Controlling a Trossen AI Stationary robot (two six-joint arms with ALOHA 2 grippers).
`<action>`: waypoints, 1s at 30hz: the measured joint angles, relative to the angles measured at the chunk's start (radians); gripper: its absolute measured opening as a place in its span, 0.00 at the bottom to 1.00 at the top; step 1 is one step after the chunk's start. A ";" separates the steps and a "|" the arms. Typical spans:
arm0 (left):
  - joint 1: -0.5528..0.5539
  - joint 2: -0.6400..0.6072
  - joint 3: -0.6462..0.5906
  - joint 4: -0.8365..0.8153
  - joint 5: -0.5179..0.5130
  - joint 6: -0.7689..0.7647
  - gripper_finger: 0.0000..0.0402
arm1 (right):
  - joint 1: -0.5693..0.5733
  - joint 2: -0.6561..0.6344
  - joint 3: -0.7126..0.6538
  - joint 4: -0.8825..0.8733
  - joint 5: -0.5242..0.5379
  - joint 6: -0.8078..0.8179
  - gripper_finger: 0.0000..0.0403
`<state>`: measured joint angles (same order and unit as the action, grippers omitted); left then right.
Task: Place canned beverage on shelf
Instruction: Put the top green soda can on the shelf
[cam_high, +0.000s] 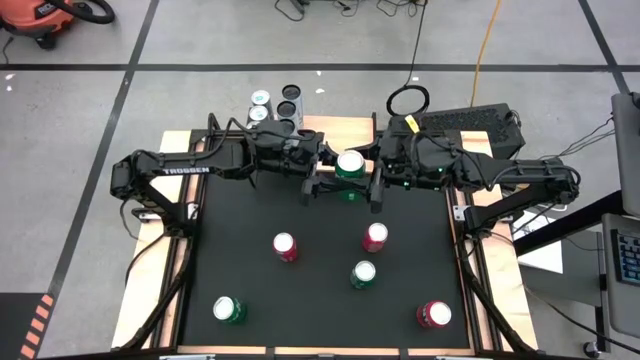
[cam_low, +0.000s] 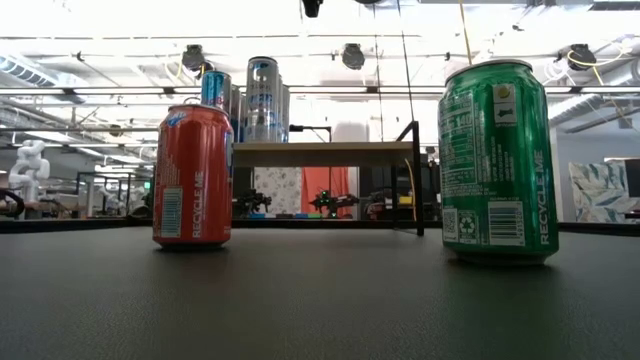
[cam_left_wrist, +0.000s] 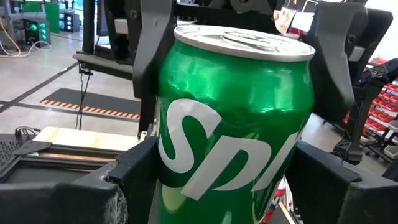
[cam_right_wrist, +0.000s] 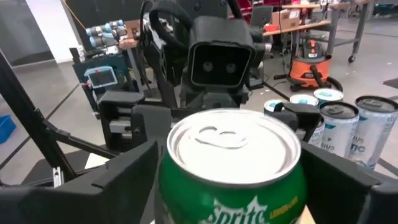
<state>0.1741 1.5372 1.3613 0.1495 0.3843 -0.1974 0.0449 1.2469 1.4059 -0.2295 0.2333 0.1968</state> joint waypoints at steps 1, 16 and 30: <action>0.000 0.000 0.000 0.000 0.000 0.000 0.71 | 0.000 0.000 0.000 0.005 0.000 0.000 0.81; 0.000 0.000 0.000 -0.005 0.000 0.002 0.71 | 0.000 -0.001 0.000 -0.004 0.001 0.011 0.74; 0.000 0.000 0.000 0.001 0.000 0.003 0.71 | 0.000 -0.001 0.000 -0.010 0.000 0.000 0.82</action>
<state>0.1741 1.5372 1.3617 0.1501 0.3847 -0.1944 0.0448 1.2461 1.4059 -0.2396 0.2329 0.1970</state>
